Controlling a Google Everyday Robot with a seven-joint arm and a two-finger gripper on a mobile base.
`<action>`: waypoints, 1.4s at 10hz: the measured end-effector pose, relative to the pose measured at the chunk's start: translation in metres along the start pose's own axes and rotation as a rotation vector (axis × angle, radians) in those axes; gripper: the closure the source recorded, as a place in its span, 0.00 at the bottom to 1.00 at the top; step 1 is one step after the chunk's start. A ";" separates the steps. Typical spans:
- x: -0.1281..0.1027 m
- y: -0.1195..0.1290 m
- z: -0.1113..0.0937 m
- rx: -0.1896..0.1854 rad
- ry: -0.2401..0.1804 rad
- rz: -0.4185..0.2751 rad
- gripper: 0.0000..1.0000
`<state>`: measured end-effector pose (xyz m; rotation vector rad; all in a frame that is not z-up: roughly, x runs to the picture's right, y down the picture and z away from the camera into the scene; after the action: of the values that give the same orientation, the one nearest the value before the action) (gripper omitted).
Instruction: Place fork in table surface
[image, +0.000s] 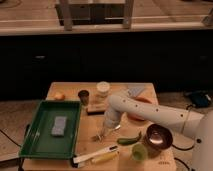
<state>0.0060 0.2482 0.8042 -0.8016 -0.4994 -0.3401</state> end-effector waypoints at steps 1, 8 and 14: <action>0.000 0.000 0.000 0.000 0.000 0.000 0.20; -0.004 0.005 -0.003 0.016 -0.007 -0.006 0.20; -0.004 0.006 -0.006 0.038 -0.024 -0.012 0.20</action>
<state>0.0071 0.2479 0.7953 -0.7668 -0.5320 -0.3316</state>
